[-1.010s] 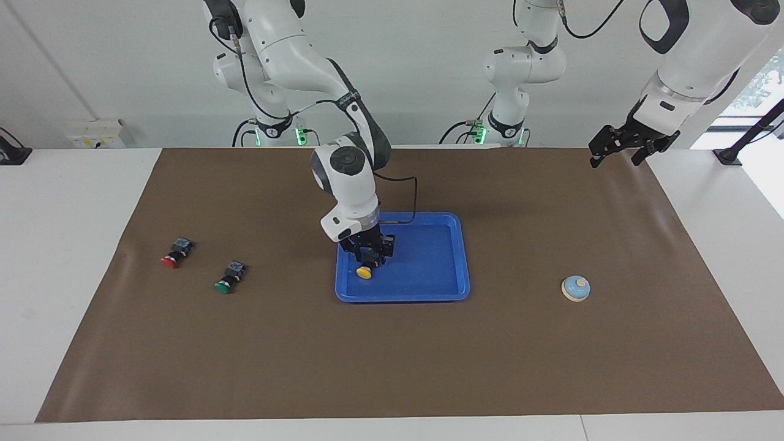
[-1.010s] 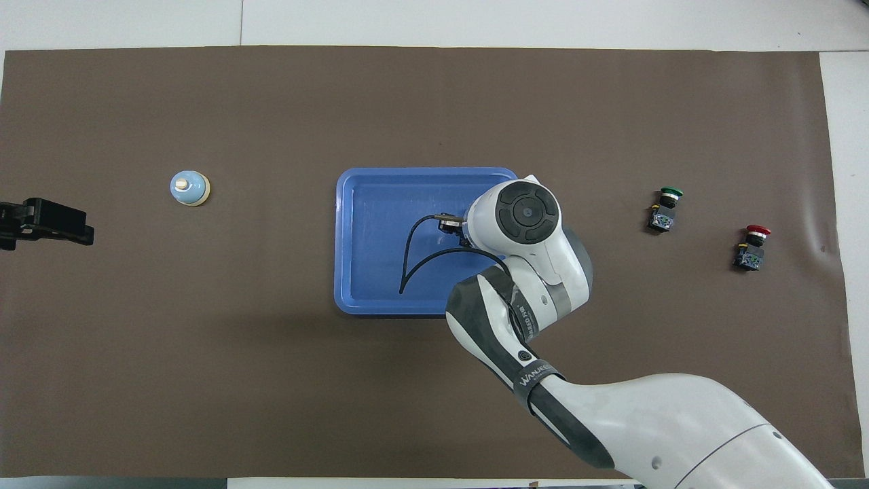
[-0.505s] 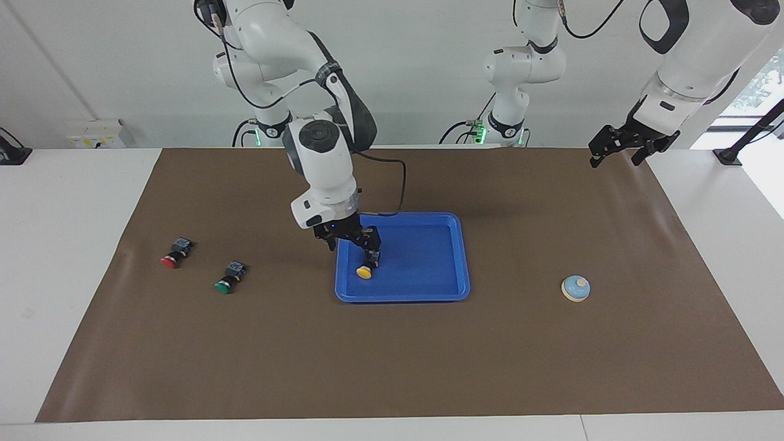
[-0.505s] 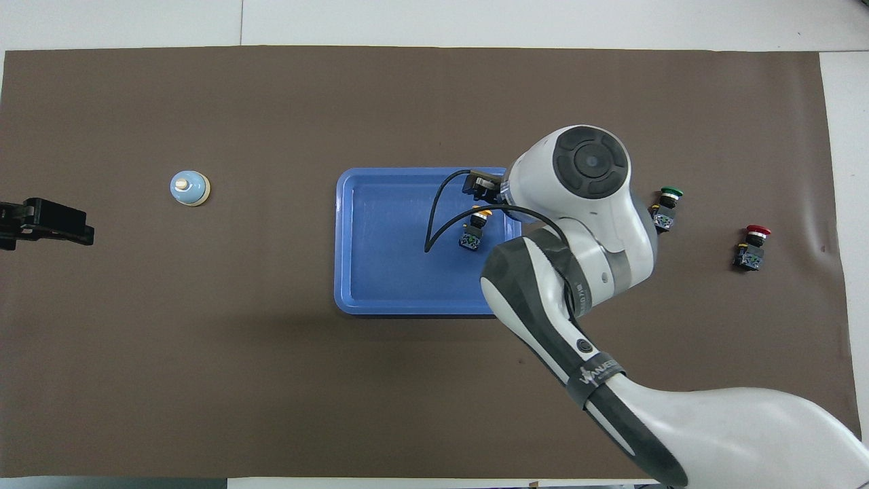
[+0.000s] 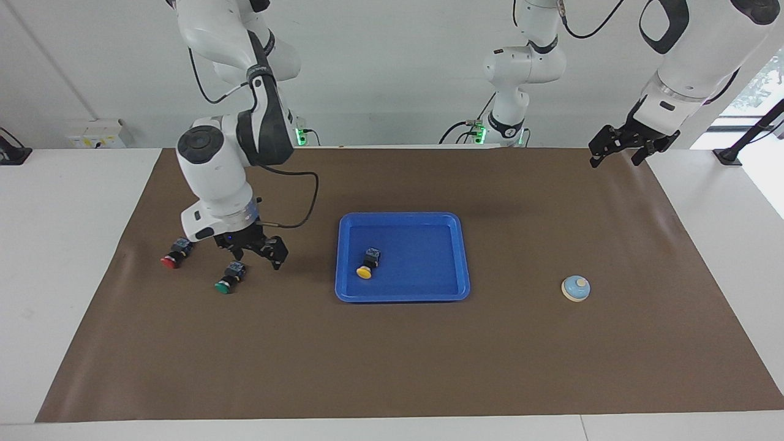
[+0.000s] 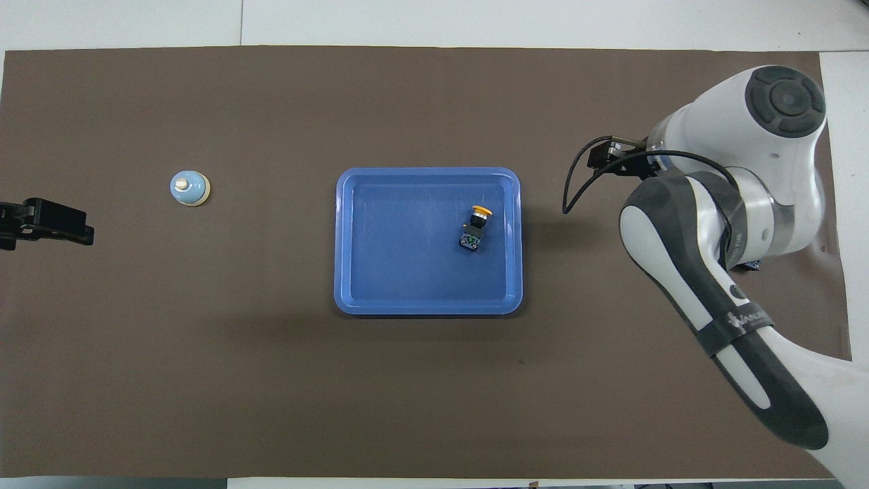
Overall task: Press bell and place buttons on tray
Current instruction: 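Grasp the green-topped button with the right gripper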
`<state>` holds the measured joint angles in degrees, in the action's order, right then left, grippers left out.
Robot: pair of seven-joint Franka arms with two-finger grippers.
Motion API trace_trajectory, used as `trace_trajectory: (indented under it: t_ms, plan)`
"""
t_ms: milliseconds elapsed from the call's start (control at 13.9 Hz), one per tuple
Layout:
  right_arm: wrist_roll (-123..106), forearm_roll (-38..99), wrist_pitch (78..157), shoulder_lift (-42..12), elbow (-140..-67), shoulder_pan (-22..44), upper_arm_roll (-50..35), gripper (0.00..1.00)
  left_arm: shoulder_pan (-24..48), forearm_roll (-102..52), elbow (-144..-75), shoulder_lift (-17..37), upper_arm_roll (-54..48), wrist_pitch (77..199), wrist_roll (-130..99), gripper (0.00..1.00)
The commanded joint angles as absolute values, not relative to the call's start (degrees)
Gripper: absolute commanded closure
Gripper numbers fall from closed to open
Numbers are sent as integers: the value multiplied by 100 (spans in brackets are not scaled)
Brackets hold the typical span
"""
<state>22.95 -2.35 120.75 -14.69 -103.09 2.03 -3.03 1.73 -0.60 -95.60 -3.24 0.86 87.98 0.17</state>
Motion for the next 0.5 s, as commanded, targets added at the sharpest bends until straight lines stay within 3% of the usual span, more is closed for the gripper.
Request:
trace_trajectory:
  t_ms: [0, 433]
  plan:
    - [1970, -378, 12355, -1354, -10791, -218, -369, 0, 132, 0, -9510, -334, 62, 8736, 18, 0]
    - [2109, -352, 13218, -1854, -11109, -448, -369, 0, 132, 0, -9510, -334, 62, 8736, 18, 0]
